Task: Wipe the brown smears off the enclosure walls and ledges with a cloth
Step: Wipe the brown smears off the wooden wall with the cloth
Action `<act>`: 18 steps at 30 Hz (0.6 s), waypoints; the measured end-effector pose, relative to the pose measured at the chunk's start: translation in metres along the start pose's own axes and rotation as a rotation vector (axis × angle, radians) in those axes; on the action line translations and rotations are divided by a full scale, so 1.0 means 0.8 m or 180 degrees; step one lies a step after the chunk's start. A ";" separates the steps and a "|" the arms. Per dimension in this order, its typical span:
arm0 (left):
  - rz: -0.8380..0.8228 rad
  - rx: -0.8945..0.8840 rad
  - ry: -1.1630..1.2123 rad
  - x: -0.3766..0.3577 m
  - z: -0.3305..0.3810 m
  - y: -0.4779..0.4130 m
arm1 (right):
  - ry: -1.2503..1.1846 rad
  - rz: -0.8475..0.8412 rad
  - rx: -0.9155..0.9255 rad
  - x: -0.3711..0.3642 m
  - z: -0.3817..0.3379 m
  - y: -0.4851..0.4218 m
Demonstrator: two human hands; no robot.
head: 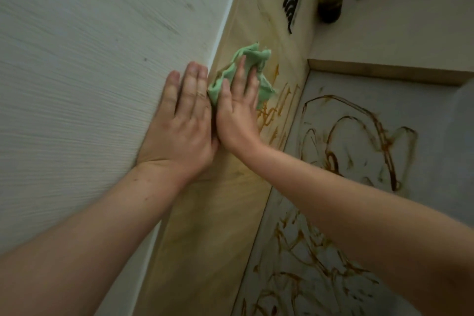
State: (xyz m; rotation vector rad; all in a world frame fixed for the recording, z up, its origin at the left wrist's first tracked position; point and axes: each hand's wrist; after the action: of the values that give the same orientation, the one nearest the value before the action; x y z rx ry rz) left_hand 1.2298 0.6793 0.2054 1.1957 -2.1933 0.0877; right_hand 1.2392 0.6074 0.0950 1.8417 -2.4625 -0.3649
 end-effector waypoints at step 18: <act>0.0007 -0.0011 -0.0142 0.003 0.003 0.000 | 0.0292 0.0290 -0.0105 0.029 0.123 -0.074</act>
State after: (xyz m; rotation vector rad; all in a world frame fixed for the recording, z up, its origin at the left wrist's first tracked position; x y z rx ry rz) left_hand 1.2274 0.6767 0.2047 1.2043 -2.2326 0.0587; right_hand 1.2707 0.5852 -0.0153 1.6874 -2.4533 -0.3073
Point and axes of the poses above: each hand's wrist, its own y-axis away from the middle knuckle, its own x-axis out of the back of the hand, z = x × y, and after that the axes turned 1 degree about -z, right-handed
